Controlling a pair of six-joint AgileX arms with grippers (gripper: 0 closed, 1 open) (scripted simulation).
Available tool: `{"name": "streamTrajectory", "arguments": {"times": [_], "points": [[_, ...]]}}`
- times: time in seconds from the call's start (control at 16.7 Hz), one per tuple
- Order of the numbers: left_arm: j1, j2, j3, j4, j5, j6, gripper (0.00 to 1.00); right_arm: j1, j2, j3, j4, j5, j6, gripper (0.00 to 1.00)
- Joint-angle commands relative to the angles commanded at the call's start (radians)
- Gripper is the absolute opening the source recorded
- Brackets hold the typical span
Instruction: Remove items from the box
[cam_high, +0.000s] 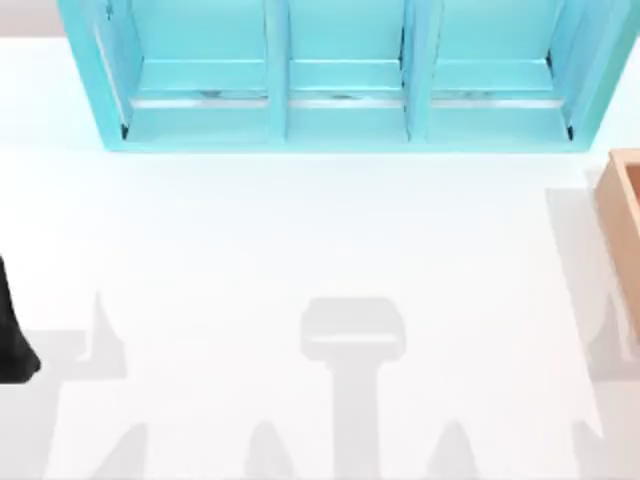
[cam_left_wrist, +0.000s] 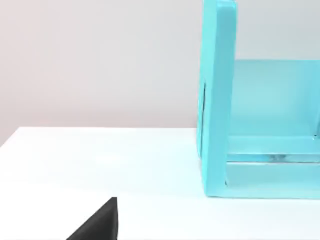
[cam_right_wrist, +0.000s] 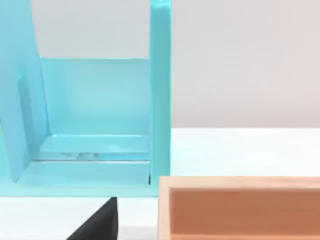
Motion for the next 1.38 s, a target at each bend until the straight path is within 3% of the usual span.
{"name": "streamTrajectory", "arguments": {"times": [0.42, 1.02, 1.38], "points": [[0.000, 0.000, 0.000, 0.000, 0.000, 0.000, 1.00, -0.052, 0.161, 0.155, -0.148, 0.001, -0.049, 1.00], [0.000, 0.000, 0.000, 0.000, 0.000, 0.000, 1.00, -0.272, 1.059, 0.818, -0.829, 0.004, -0.259, 1.00], [0.000, 0.000, 0.000, 0.000, 0.000, 0.000, 1.00, -0.379, 1.466, 1.146, -1.148, 0.006, -0.360, 1.00]]}}
